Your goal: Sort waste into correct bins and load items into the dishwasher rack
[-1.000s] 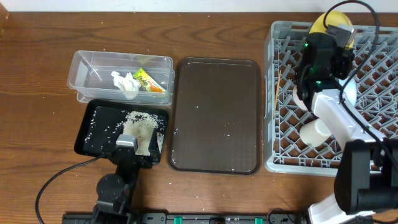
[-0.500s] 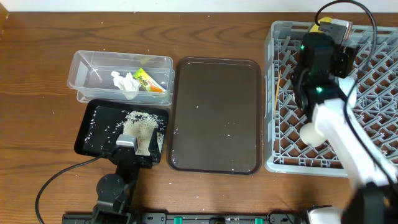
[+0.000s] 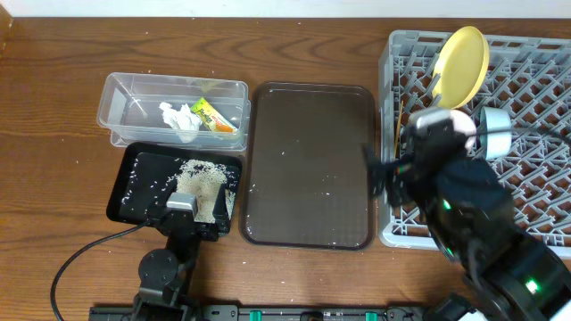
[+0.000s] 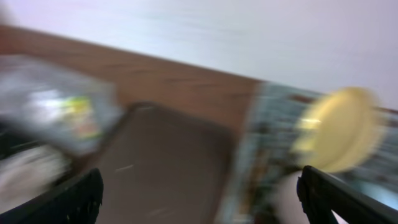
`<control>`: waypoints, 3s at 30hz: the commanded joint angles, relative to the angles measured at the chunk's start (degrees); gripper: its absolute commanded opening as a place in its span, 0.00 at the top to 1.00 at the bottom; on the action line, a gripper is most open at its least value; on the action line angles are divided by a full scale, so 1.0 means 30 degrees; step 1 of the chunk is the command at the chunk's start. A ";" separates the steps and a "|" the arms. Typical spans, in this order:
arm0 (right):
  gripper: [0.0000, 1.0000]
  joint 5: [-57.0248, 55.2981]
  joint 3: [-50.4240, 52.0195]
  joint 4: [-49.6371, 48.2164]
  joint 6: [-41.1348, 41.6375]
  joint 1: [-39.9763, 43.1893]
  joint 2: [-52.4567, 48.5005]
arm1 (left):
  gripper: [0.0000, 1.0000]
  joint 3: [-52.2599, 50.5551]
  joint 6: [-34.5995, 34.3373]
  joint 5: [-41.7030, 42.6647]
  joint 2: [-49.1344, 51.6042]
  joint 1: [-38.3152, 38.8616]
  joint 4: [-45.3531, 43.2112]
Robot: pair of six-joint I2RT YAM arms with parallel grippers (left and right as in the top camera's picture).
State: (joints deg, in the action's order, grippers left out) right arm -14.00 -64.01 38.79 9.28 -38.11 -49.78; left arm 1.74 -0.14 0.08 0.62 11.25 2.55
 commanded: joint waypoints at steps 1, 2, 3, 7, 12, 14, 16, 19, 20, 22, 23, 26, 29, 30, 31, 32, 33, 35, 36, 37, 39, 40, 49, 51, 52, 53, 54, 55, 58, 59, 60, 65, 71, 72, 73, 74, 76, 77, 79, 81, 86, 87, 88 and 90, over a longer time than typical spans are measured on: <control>0.01 0.5537 0.0000 0.0430 0.1042 -0.0641 0.0918 | 0.04 -0.0503 0.0117 -0.0022 -0.0131 -0.0102 0.0495; 0.01 0.6331 0.0000 0.0576 0.1042 -0.0670 0.1129 | 0.05 -0.0503 0.0117 -0.0022 -0.0131 -0.0102 0.0495; 0.01 0.6972 0.0000 0.0882 0.0933 -0.0663 0.1290 | 0.05 -0.0503 0.0117 -0.0022 -0.0131 -0.0102 0.0495; 0.01 0.5508 0.0000 0.1129 -0.1166 -0.0627 0.1712 | 0.05 -0.0503 0.0117 -0.0022 -0.0131 -0.0102 0.0495; 0.01 0.2419 0.0000 0.1355 -0.2288 -0.0627 0.2310 | 0.05 -0.0503 0.0117 -0.0022 -0.0131 -0.0102 0.0495; 0.01 0.1421 0.0007 0.1851 -0.2273 -0.0627 0.2703 | 0.05 -0.0503 0.0117 -0.0022 -0.0131 -0.0102 0.0495; 0.01 0.0918 0.0036 0.2477 -0.2266 -0.0379 0.3169 | 0.05 -0.0503 0.0117 -0.0022 -0.0131 -0.0102 0.0495; 0.01 0.0903 0.0656 0.2535 -0.2266 0.1508 0.4379 | 0.05 -0.0503 0.0117 -0.0022 -0.0131 -0.0102 0.0495; 0.01 0.1202 0.1115 0.2390 -0.2193 0.2688 0.4925 | 0.05 -0.0503 0.0117 -0.0022 -0.0131 -0.0102 0.0495; 0.01 0.2368 0.2055 0.2047 -0.2193 0.4743 0.5843 | 0.05 -0.0503 0.0117 -0.0022 -0.0131 -0.0102 0.0495; 0.01 0.3147 0.2645 0.1974 -0.2200 0.5850 0.6353 | 0.05 -0.0503 0.0109 -0.0022 -0.0131 -0.0102 0.0495; 0.01 0.4495 0.4554 0.1902 -0.2193 0.8546 0.7825 | 0.05 -0.0503 0.0117 -0.0022 -0.0131 -0.0102 0.0495; 0.01 0.4699 0.6557 0.1778 -0.2193 1.0375 0.9406 | 0.04 -0.0503 0.0117 -0.0029 -0.0131 -0.0102 0.0495; 0.01 0.4707 0.7191 0.1647 -0.2193 1.0775 0.9901 | 0.05 -0.0503 0.0117 -0.0022 -0.0131 -0.0102 0.0495; 0.01 0.4699 0.8058 0.1355 -0.2193 1.1256 1.0601 | 0.05 -0.0503 0.0117 -0.0029 -0.0131 -0.0102 0.0495; 0.01 0.4707 0.8714 0.1056 -0.2186 1.1555 1.1111 | 0.05 -0.0503 0.0109 -0.0029 -0.0131 -0.0102 0.0495; 0.01 0.4707 0.9653 0.0561 -0.2186 1.1883 1.1788 | 0.05 -0.0503 0.0117 -0.0022 -0.0131 -0.0102 0.0495; 0.01 0.4911 1.1402 -0.0503 -0.2178 1.2298 1.2896 | 0.05 -0.0503 0.0117 -0.0029 -0.0131 -0.0102 0.0495; 0.01 0.5166 1.2225 -0.1020 -0.2091 1.2466 1.3391 | 0.05 -0.0503 0.0117 -0.0022 -0.0131 -0.0102 0.0495; 0.01 0.5399 1.3012 -0.1552 -0.2033 1.2626 1.3850 | 0.05 -0.0503 0.0117 -0.0022 -0.0131 -0.0102 0.0495; 0.01 0.5668 1.4732 -0.2761 -0.2033 1.2881 1.4812 | 0.05 -0.0503 0.0117 -0.0029 -0.0131 -0.0102 0.0495; 0.01 0.5770 1.5599 -0.3410 -0.2040 1.2939 1.5263 | 0.05 -0.0503 0.0117 -0.0022 -0.0131 -0.0102 0.0495; 0.01 0.5836 2.0524 -1.0112 -0.2040 1.2968 1.6495 | 0.04 -0.0503 0.0117 -0.0029 -0.0131 -0.0102 0.0495; 0.01 0.5821 2.1238 -1.1635 -0.2047 1.2968 1.6495 | 0.05 -0.0503 0.0117 -0.0022 -0.0131 -0.0102 0.0495; 0.01 0.5756 2.1245 -1.1584 -0.2055 1.2968 1.6495 | 0.05 -0.0503 0.0117 -0.0022 -0.0131 -0.0102 0.0495; 0.01 0.5756 2.1238 -1.1701 -0.2055 1.2961 1.6495 | 0.04 -0.0503 0.0109 -0.0022 -0.0131 -0.0102 0.0495; 0.01 0.5756 2.1238 -1.1657 -0.2055 1.2961 1.6495 | 0.05 -0.0503 0.0117 -0.0029 -0.0131 -0.0102 0.0495; 0.01 0.5756 2.1238 -1.1635 -0.2047 1.2961 1.6495 | 0.05 -0.0503 0.0117 -0.0029 -0.0131 -0.0102 0.0495; 0.01 0.5756 2.1238 -1.1628 -0.2047 1.2961 1.6487 | 0.05 -0.0503 0.0117 -0.0022 -0.0131 -0.0102 0.0495; 0.01 0.5756 2.1238 -1.1628 -0.2047 1.2961 1.6487 | 0.05 -0.0503 0.0117 -0.0022 -0.0131 -0.0102 0.0495; 0.01 0.5756 2.1238 -1.1628 -0.2047 1.2961 1.6487 | 0.05 -0.0503 0.0117 -0.0029 -0.0131 -0.0102 0.0495; 0.01 0.5756 2.1238 -1.1628 -0.2055 1.2961 1.6487 | 0.05 -0.0503 0.0117 -0.0029 -0.0131 -0.0102 0.0495; 0.01 0.5756 2.1238 -1.1628 -0.2055 1.2961 1.6487 | 0.05 -0.0503 0.0117 -0.0029 -0.0131 -0.0102 0.0495; 0.01 0.5756 2.1238 -1.1628 -0.2055 1.2961 1.6487 | 0.05 -0.0503 0.0117 -0.0029 -0.0131 -0.0102 0.0495; 0.01 0.5756 2.1238 -1.1628 -0.2055 1.2961 1.6487 | 0.05 -0.0503 0.0117 -0.0029 -0.0131 -0.0102 0.0495; 0.01 0.5756 2.1238 -1.1628 -0.2055 1.2961 1.6487 | 0.05 -0.0503 0.0117 -0.0029 -0.0131 -0.0102 0.0495; 0.01 0.5756 2.1238 -1.1628 -0.2055 1.2961 1.6487 | 0.05 -0.0503 0.0117 -0.0029 -0.0131 -0.0102 0.0495; 0.01 0.5756 2.1238 -1.1628 -0.2055 1.2961 1.6487 | 0.05 -0.0503 0.0117 -0.0022 -0.0131 -0.0102 0.0495; 0.01 0.5756 2.1238 -1.1628 -0.2047 1.2961 1.6487 | 0.05 -0.0503 0.0117 -0.0022 -0.0131 -0.0102 0.0495; 0.01 0.5756 2.1238 -1.1628 -0.2055 1.2961 1.6487 | 0.05 -0.0503 0.0117 -0.0029 -0.0131 -0.0102 0.0495; 0.01 0.5756 2.1238 -1.1628 -0.2047 1.2961 1.6487 | 0.05 -0.0503 0.0117 -0.0029 -0.0131 -0.0102 0.0495; 0.01 0.5756 2.1238 -1.1628 -0.2055 1.2961 1.6487 | 0.05 -0.0503 0.0117 -0.0022 -0.0131 -0.0102 0.0495; 0.01 0.5756 2.1238 -1.1628 -0.2047 1.2961 1.6487 | 0.05 -0.0503 0.0117 -0.0029 -0.0131 -0.0102 0.0495; 0.01 0.5756 2.1238 -1.1628 -0.2055 1.2961 1.6487 | 0.05 -0.0503 0.0109 -0.0022 -0.0131 -0.0102 0.0495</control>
State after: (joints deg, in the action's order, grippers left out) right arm 3.05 -0.58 3.99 3.40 0.51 -0.69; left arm 1.74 -0.14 0.08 0.62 11.25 2.55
